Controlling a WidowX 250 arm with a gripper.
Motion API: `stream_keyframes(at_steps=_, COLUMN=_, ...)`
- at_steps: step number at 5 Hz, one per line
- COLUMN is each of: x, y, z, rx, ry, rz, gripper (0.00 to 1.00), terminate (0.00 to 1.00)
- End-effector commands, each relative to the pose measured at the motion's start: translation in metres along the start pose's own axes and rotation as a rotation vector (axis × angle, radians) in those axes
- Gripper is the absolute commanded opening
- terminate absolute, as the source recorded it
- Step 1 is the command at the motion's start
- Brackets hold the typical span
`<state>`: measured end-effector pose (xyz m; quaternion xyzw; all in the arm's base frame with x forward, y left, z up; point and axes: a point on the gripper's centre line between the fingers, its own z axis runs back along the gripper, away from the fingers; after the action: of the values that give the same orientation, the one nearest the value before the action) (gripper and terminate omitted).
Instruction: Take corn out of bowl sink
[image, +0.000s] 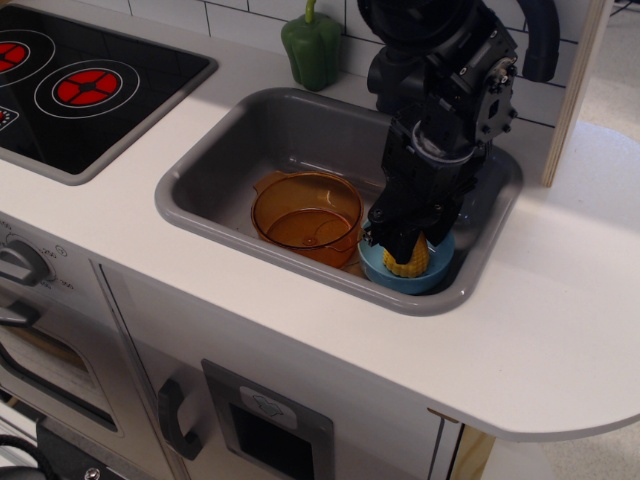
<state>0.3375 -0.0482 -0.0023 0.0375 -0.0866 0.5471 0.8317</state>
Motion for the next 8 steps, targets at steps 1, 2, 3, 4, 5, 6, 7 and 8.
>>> stream_keyframes(at_steps=1, x=0.013, y=-0.007, z=0.044, rx=-0.087, ry=0.053, rz=-0.019, gripper=0.0, terminate=0.0)
stream_keyframes(at_steps=2, x=0.019, y=-0.009, z=0.061, rx=-0.136, ry=0.062, rz=0.003, gripper=0.0, terminate=0.0)
stream_keyframes(at_steps=3, x=0.036, y=-0.007, z=0.075, rx=-0.164, ry=0.044, rz=0.037, gripper=0.0, terminate=0.0)
stream_keyframes(at_steps=4, x=0.071, y=0.002, z=0.075, rx=-0.115, ry=0.063, rz=0.058, gripper=0.0, terminate=0.0)
stream_keyframes(at_steps=5, x=0.101, y=0.013, z=0.074, rx=-0.095, ry=0.067, rz=0.074, gripper=0.0, terminate=0.0)
stream_keyframes(at_steps=6, x=0.132, y=0.017, z=0.062, rx=-0.054, ry=0.08, rz=0.048, gripper=0.0, terminate=0.0)
stream_keyframes(at_steps=7, x=0.151, y=0.018, z=0.045, rx=-0.033, ry=0.076, rz=0.035, gripper=0.0, terminate=0.0)
stream_keyframes(at_steps=8, x=0.16, y=0.014, z=0.03, rx=-0.002, ry=0.073, rz=0.044, gripper=0.0, terminate=0.0)
